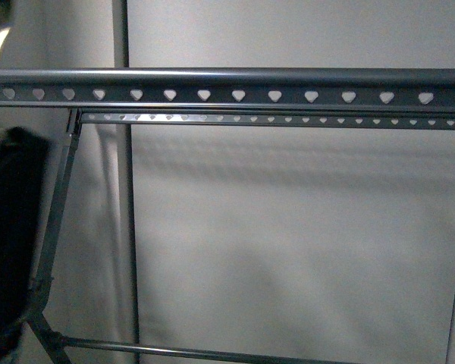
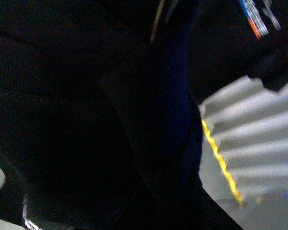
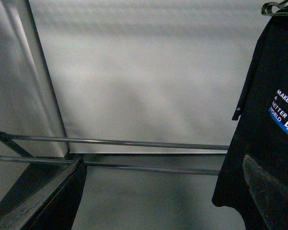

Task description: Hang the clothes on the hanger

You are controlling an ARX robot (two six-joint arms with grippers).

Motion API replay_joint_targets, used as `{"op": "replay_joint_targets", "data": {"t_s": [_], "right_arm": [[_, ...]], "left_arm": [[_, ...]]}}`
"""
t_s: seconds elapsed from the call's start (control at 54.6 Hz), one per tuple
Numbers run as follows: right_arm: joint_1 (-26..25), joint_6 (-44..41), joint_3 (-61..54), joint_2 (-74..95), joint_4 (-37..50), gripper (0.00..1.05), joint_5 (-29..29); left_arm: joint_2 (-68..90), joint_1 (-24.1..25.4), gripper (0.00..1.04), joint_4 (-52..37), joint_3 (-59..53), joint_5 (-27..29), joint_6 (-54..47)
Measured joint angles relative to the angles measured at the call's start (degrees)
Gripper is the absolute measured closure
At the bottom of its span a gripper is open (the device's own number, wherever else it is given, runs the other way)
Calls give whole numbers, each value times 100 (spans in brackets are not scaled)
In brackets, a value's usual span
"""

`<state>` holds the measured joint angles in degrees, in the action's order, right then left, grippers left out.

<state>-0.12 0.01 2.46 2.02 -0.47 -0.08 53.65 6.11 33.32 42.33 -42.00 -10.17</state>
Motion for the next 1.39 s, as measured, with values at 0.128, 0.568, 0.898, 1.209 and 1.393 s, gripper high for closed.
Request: {"op": "replay_joint_targets", "data": {"t_s": [0.128, 0.568, 0.898, 1.209, 1.393], "right_arm": [[0, 0, 0, -4, 0, 7, 2], [0, 0, 0, -4, 0, 7, 0], [0, 0, 0, -4, 0, 7, 4], [-2374, -2868, 1803, 3593, 1292, 7, -4953], [-2234, -5351, 3088, 5230, 997, 7, -5302]], "left_arm": [[968, 7, 101, 697, 1014, 269, -2758], [3982, -1134, 101, -1408, 3587, 890, -8290], [4030, -2107, 101, -1864, 3880, 809, -8345], [4033, -2059, 101, -1869, 3866, 879, -8345], [4033, -2037, 101, -1869, 3862, 905, -8345]]}}
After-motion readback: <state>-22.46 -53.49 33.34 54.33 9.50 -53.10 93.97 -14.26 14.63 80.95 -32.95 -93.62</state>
